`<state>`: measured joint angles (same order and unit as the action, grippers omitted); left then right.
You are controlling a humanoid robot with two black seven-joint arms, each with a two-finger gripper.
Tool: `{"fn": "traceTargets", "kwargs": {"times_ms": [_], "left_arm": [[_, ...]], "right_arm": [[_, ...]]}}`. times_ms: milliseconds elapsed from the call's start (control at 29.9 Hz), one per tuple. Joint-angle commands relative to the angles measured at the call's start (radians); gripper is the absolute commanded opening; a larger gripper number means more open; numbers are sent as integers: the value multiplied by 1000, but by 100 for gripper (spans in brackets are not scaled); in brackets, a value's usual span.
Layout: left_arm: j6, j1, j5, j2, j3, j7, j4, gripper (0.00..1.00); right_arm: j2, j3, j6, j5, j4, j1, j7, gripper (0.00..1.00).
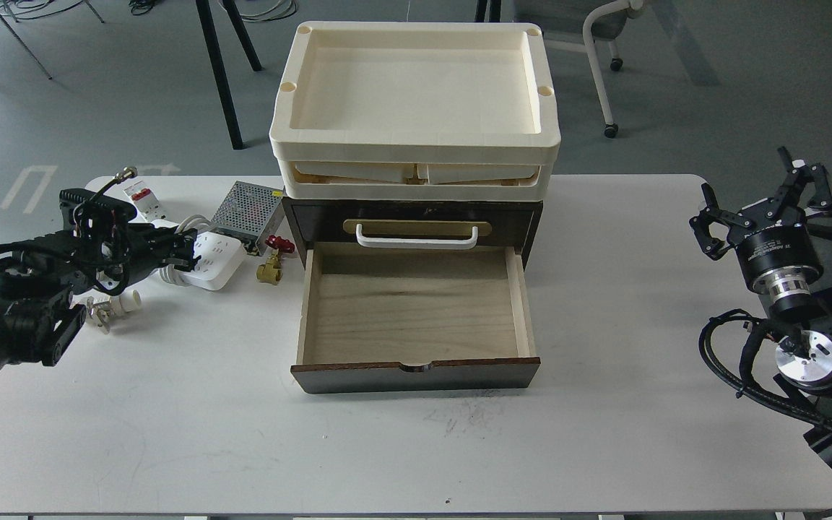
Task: Put charging cable into cabinet
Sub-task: 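Lift the charging cable with the left gripper and raise it high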
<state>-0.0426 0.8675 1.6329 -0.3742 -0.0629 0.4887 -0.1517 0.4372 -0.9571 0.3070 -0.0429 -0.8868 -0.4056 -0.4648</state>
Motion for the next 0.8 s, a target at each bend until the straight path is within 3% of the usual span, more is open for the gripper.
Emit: {"fn": "traceTargets", "kwargs": {"times_ms": [0,335,770], "left_arm": [[44,27,-77,-28,5,0,0,10],[102,110,-97,-138,5,0,-3,0],[128,273,-99,-294,2,0,-6,0]], "right_arm": [[0,0,1,2,0,-1,0,100],[0,0,0,5,0,-1,0,100],[0,0,1,5,0,-1,0,100]]}}
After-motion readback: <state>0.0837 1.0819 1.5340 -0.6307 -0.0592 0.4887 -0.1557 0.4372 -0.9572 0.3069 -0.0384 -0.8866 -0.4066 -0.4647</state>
